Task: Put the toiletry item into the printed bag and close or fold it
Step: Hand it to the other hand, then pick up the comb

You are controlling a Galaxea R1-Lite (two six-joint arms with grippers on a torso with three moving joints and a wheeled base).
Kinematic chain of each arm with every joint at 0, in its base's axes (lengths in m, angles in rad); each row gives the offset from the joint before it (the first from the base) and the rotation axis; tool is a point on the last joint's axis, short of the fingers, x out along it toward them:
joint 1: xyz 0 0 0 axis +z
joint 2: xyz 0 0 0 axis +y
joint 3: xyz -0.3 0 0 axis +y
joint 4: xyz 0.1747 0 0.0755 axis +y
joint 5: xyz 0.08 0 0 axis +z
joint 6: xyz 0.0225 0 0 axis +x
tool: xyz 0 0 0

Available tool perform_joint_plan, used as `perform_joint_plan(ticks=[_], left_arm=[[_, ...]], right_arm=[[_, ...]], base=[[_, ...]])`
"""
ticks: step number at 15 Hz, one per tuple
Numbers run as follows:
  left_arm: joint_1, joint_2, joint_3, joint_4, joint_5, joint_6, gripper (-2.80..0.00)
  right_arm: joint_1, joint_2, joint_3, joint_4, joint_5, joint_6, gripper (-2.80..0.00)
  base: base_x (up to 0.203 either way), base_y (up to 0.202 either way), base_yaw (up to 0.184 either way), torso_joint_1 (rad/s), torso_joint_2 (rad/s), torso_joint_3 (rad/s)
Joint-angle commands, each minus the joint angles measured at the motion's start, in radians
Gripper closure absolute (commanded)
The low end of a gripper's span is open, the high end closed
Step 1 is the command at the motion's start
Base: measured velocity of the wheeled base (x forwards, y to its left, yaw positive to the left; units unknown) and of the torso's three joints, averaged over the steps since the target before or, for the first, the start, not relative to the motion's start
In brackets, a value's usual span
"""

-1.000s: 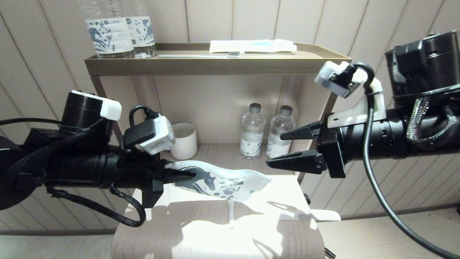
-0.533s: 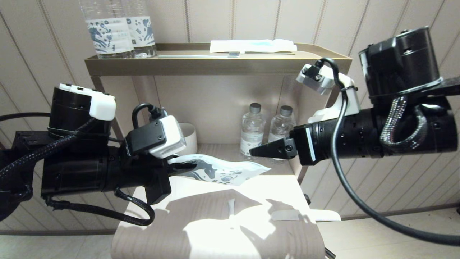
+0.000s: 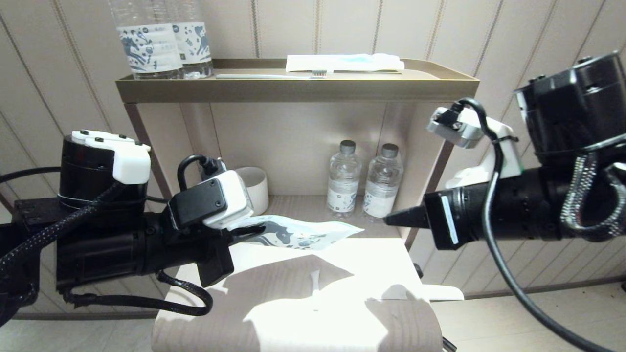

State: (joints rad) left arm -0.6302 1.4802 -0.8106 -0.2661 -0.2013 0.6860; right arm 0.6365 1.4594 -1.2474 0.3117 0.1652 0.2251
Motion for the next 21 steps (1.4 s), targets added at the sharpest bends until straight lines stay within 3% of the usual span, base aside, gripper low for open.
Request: perform_joint_plan(ticks=[1,5,11,21], left_arm=[[-0.050,0.002,0.032,-0.062,0.038,0.004,0.00],[-0.115,0.041,0.027,-0.081,0.098,0.001,0.00],[-0.118,0.046,0.036,-0.082,0.095,-0.008,0.00],[-0.117,0.069,0.028,-0.084,0.089,-0.009,0.00]], right_arm=[[0.022,-0.058,0.025,0.030,0.005,0.003,0.00],[0.083,0.052,0.005,0.029,0.009,0.034,0.00],[0.098,0.198,-0.113,0.024,0.013,0.040,0.00],[0.110,0.269,-0.116,-0.023,0.013,0.040,0.00]], base=[[0.000,0.000,0.000,0.000,0.00,0.000],[0.000,0.000,0.000,0.000,0.00,0.000],[0.000,0.000,0.000,0.000,0.00,0.000],[0.000,0.000,0.000,0.000,0.00,0.000]])
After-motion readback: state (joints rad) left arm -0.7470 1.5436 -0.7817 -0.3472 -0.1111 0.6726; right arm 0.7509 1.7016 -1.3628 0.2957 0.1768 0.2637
